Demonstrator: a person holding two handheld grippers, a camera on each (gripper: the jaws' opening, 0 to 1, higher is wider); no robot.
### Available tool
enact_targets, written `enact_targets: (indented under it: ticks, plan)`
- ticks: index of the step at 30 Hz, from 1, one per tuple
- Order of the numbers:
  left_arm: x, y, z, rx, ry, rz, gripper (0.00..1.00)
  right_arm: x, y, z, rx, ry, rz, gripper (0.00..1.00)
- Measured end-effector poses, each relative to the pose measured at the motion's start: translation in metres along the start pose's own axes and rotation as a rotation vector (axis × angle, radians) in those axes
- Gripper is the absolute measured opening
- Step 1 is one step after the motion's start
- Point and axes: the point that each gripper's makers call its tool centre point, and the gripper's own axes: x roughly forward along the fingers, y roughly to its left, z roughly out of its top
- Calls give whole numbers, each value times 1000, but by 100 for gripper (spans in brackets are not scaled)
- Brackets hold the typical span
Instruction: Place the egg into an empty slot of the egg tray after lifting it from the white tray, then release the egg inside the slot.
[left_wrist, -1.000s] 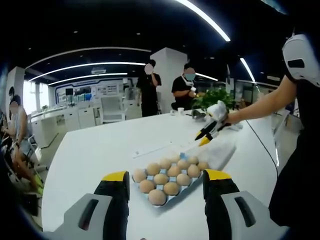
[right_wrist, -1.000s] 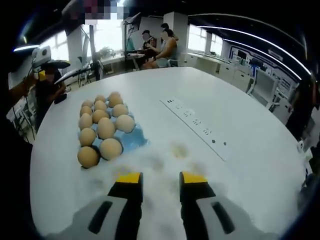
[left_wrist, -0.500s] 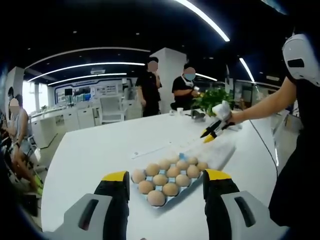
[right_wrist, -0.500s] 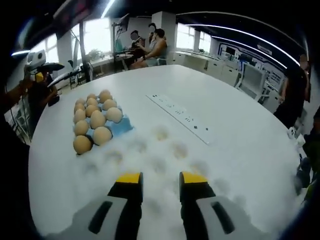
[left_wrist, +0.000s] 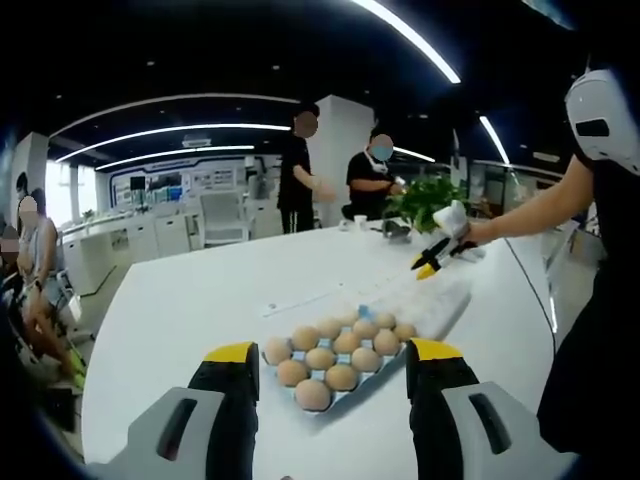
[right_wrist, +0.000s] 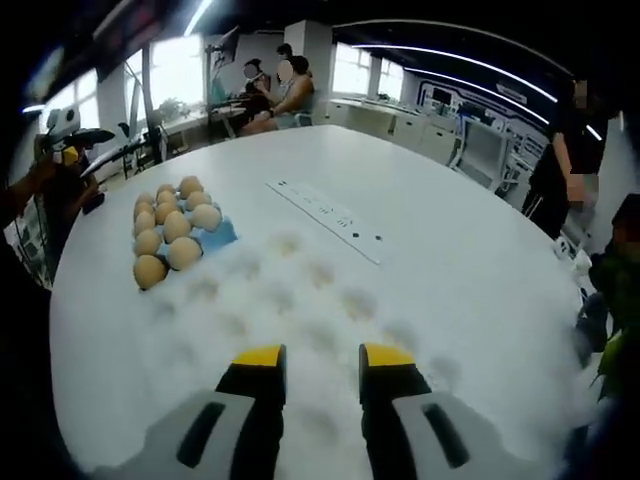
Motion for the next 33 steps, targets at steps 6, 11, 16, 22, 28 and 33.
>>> enact_targets:
  ticks: [6, 11, 16, 22, 28, 33]
  plan:
    - [0, 0, 0, -2, -2, 0, 60, -11, -12, -9, 18, 6, -36, 29]
    - [1, -1, -1, -2, 1, -2, 59, -17, -21, -20, 41, 19, -63, 29]
    - [1, -1, -1, -3, 3, -3, 59, -21, -28, -27, 48, 31, -83, 29]
    - [1, -2, -1, -4, 3, -3, 59, -25, -43, -29, 48, 31, -133, 28]
    - [1, -1, -1, -5, 4, -2, 59, -25, -57, -42, 41, 70, -178, 28]
    - [0, 0, -2, -6, 4, 1, 59, -21, -57, -49, 26, 103, -174, 27]
